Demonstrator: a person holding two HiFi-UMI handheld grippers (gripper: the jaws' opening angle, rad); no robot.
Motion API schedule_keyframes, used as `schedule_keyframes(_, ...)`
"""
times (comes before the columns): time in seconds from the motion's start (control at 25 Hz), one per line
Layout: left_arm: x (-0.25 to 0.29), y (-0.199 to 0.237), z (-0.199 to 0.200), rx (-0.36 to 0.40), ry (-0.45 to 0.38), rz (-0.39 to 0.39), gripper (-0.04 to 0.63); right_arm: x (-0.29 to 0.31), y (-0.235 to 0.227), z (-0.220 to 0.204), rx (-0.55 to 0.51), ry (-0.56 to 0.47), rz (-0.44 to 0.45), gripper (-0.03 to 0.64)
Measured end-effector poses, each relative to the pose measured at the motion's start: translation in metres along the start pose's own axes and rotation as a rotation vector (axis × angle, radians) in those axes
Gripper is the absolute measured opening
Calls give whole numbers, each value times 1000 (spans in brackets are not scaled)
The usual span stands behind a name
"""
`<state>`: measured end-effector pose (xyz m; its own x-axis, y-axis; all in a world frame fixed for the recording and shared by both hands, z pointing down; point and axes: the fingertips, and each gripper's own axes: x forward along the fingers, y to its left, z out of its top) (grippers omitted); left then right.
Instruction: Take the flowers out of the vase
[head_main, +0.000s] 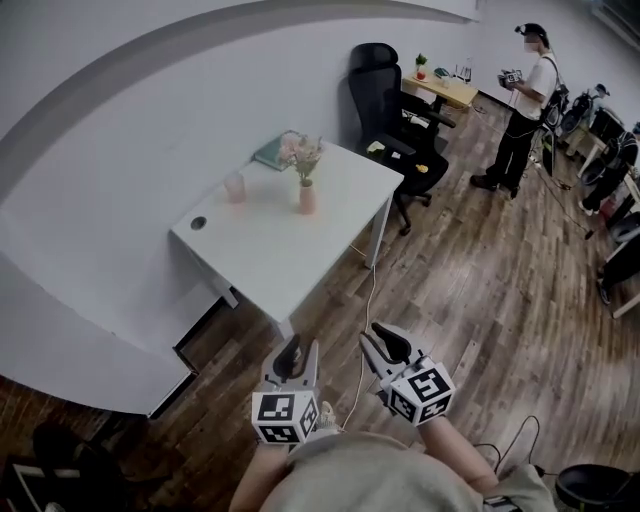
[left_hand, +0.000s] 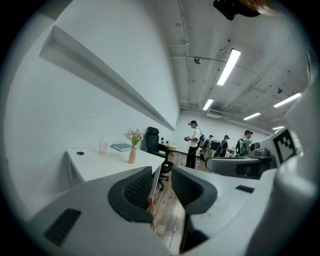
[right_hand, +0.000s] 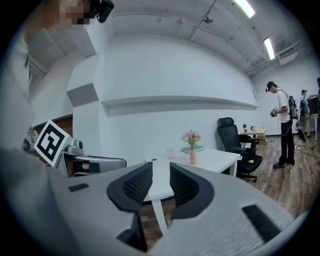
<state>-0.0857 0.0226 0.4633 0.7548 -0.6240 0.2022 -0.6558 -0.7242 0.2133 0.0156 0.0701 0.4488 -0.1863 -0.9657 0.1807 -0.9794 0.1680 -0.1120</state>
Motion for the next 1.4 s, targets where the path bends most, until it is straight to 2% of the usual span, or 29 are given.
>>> schedule_keyframes(0.52, 70, 74, 18, 3, 18, -25, 117, 97, -18, 14, 14, -4, -16, 133)
schedule_keyframes(0.92, 90, 89, 18, 14, 43, -46, 117, 117, -27, 12, 65, -13, -22, 133)
schedule_keyframes(1.4, 118, 109, 25, 9, 36, -8, 117, 152, -51, 15, 73, -27, 1, 132)
